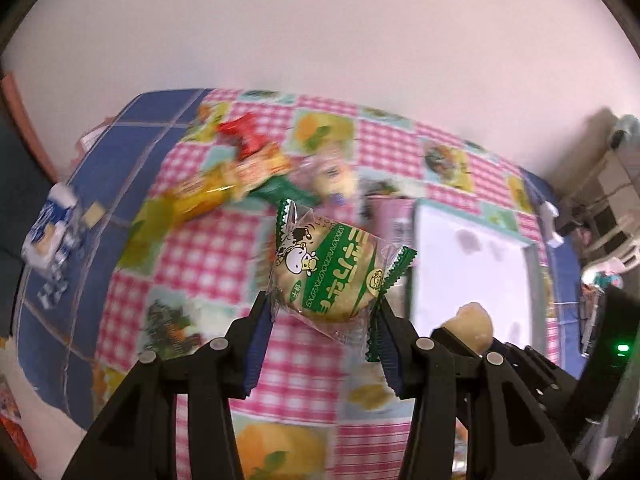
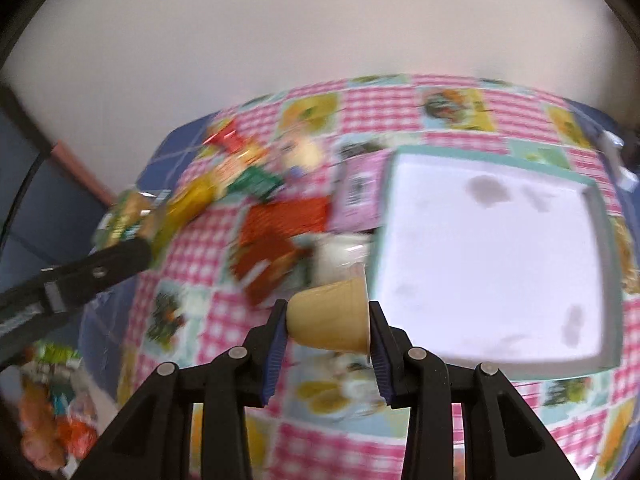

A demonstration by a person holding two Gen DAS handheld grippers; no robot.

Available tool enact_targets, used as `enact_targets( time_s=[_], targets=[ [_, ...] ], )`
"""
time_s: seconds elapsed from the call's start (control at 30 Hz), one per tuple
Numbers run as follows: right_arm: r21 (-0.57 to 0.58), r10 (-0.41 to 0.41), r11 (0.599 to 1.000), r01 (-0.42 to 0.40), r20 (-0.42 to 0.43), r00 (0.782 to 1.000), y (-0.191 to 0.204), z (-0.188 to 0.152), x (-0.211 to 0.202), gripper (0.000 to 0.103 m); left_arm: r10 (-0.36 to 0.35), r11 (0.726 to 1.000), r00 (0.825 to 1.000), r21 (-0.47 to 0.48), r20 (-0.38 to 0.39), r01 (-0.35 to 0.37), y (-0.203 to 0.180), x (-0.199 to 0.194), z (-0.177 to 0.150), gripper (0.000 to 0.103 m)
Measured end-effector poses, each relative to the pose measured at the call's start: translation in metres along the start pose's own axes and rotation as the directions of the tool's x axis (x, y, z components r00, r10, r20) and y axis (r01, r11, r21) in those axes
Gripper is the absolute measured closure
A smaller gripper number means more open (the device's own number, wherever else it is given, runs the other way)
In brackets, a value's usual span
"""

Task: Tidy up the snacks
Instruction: 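Carry the jelly cup and biscuit over the white tray with both tools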

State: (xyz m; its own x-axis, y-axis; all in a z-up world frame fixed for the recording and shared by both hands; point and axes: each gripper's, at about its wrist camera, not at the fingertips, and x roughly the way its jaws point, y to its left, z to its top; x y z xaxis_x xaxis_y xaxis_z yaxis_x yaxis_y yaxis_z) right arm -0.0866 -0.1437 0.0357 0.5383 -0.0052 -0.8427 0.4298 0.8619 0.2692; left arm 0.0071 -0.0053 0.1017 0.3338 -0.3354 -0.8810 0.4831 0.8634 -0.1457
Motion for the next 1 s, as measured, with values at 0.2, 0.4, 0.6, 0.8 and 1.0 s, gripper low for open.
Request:
enact_targets(
  time_s=[0.2,0.4,0.6,0.8,1.0],
  targets=[
    [0.158,-0.070,0.985,0.064,0.032,0.997,-0.059,0.013,-0.014,0.062,-0.063,0.997,0.998,0.054,-0.013,0.063,-0.065,0.008,0.013,0.053],
    [0.293,-0.158,0.946,0.139,0.044,0.986,-0.114,0.015,-0.026,0.062,-0.105,0.987,0.994,0.122,-0.031,0.108,-0.131,0.025,0.022,0.053],
    [0.398,-0.240,0.892,0.216,0.010,0.971,-0.162,0.013,-0.026,0.062,-0.130,0.979,0.988,0.145,-0.084,0.141,-0.180,0.062,0.021,0.053],
    [0.451,-0.285,0.853,0.263,-0.019,0.958,-0.194,0.013,-0.020,0.062,-0.099,0.986,0.989,0.126,-0.109,0.112,-0.197,0.101,0.019,0.053],
    [0.457,-0.302,0.845,0.276,-0.018,0.953,-0.211,0.023,-0.012,0.062,-0.058,0.992,0.991,0.104,-0.122,0.071,-0.193,0.135,0.023,0.052]
  ],
)
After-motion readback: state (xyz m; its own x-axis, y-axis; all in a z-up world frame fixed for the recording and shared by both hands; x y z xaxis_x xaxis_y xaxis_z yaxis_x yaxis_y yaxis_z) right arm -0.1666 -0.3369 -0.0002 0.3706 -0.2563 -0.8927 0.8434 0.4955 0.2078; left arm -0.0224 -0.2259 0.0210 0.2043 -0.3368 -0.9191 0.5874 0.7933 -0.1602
